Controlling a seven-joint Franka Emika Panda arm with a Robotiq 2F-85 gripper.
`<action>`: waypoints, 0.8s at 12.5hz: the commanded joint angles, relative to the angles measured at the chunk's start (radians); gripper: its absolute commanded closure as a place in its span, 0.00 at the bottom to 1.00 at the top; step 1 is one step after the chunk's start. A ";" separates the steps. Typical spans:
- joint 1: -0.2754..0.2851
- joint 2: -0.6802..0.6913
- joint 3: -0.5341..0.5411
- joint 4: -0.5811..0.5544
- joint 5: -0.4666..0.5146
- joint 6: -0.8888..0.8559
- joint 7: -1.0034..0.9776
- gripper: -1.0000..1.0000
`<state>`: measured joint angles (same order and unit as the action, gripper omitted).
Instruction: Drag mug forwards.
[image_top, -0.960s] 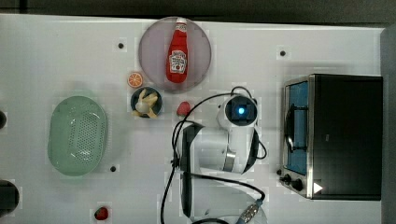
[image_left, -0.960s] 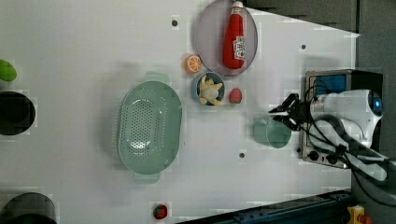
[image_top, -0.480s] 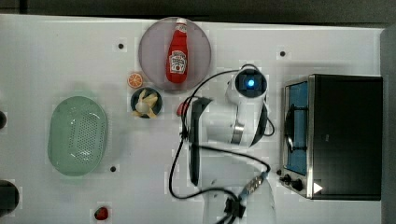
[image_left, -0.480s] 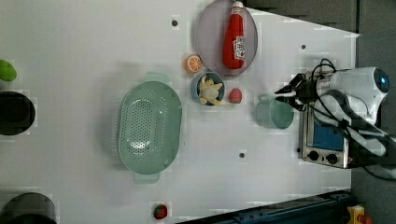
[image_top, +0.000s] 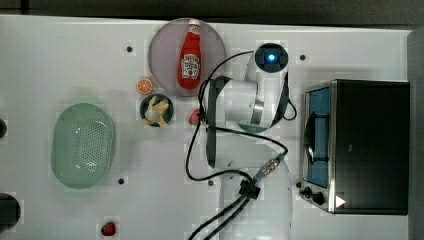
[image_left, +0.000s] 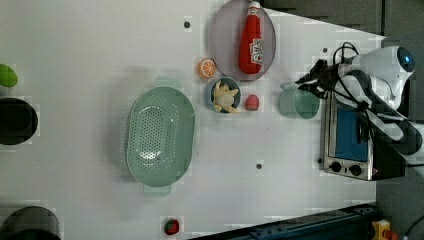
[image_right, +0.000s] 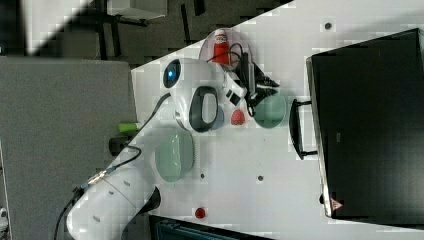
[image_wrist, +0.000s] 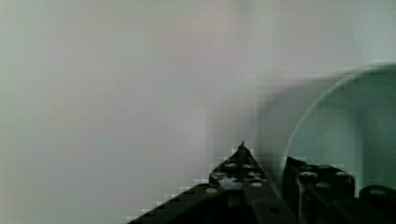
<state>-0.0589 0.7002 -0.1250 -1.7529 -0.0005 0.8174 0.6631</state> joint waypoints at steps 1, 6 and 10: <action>0.011 0.057 0.014 0.174 -0.006 -0.050 0.011 0.83; 0.009 0.197 0.011 0.434 -0.006 -0.188 0.011 0.83; 0.008 0.266 0.011 0.551 -0.006 -0.195 0.011 0.83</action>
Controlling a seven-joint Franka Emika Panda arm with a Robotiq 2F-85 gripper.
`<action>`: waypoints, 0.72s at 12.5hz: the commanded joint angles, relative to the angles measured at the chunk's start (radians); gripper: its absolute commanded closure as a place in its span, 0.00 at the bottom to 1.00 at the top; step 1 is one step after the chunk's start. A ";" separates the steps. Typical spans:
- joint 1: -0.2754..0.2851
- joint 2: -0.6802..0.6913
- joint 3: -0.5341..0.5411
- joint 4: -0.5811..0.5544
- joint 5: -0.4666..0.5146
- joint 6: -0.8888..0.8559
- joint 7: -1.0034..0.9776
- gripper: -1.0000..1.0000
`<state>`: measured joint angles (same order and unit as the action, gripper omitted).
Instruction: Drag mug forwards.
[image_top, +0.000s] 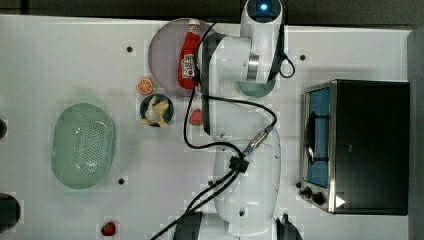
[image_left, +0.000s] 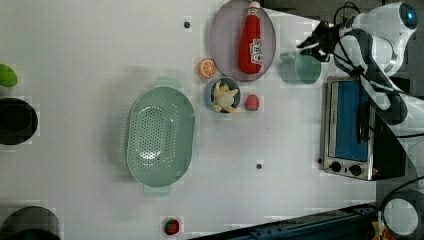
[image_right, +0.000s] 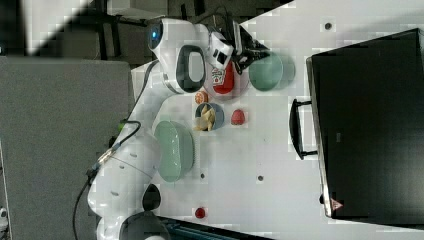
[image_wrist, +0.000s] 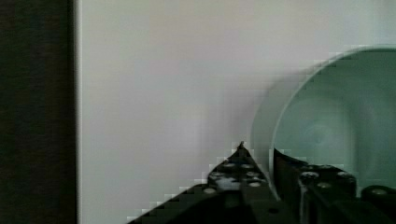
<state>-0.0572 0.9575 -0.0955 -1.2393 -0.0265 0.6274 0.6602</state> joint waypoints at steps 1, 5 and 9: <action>0.007 0.014 -0.019 0.045 0.020 -0.004 0.014 0.83; 0.009 -0.015 -0.018 0.043 0.020 0.008 0.012 0.46; 0.033 -0.129 -0.017 -0.045 0.020 -0.043 0.009 0.01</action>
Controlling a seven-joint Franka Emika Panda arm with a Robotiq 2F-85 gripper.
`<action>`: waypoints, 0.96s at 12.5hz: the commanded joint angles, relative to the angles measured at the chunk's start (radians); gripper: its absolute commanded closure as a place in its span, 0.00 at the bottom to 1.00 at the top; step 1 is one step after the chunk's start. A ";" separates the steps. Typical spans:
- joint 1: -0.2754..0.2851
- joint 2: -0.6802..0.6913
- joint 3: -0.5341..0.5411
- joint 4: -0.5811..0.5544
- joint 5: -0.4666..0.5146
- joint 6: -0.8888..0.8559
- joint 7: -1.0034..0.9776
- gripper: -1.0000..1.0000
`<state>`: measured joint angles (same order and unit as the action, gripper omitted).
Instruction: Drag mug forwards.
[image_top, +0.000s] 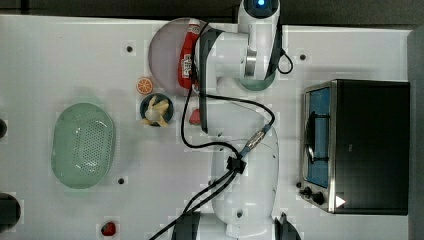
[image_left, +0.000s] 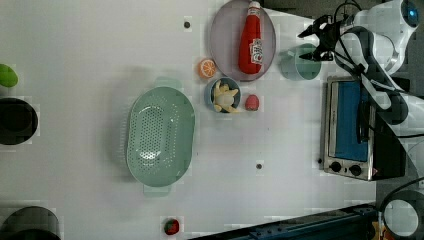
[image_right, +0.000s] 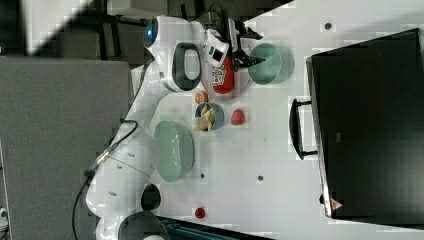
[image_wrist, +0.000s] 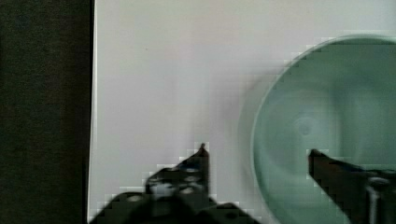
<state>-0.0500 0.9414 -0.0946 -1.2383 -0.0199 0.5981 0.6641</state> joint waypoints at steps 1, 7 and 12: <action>0.033 -0.144 -0.018 -0.086 0.013 -0.014 0.005 0.00; 0.074 -0.404 -0.018 -0.394 0.012 -0.019 -0.070 0.00; 0.092 -0.699 -0.017 -0.668 0.012 -0.018 -0.386 0.00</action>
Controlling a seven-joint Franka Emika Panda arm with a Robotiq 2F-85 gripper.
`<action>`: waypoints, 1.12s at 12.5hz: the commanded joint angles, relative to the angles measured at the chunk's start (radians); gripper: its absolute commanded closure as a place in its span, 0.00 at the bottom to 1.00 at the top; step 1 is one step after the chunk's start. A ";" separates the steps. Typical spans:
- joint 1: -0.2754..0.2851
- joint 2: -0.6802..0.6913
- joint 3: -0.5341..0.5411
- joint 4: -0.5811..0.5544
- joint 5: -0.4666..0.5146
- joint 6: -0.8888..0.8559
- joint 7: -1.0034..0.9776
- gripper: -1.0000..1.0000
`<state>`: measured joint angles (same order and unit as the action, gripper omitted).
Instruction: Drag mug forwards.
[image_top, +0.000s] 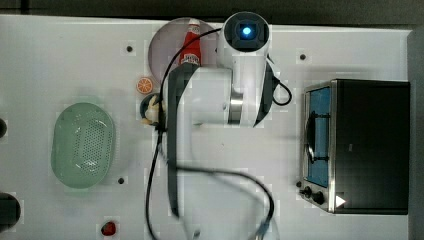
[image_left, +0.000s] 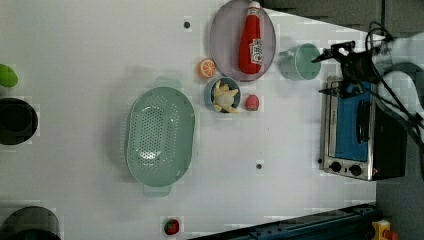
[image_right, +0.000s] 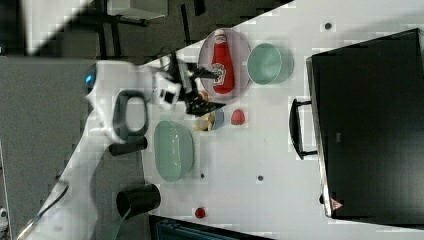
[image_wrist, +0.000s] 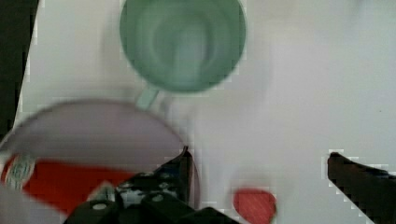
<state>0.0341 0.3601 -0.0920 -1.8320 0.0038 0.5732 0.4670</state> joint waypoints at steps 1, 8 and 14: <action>0.008 -0.179 -0.021 -0.118 -0.011 0.004 -0.248 0.00; 0.007 -0.566 -0.020 -0.347 -0.011 -0.094 -0.397 0.00; 0.008 -0.709 -0.004 -0.335 -0.017 -0.280 -0.395 0.00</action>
<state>0.0321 -0.3208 -0.1089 -2.1699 -0.0203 0.2913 0.1219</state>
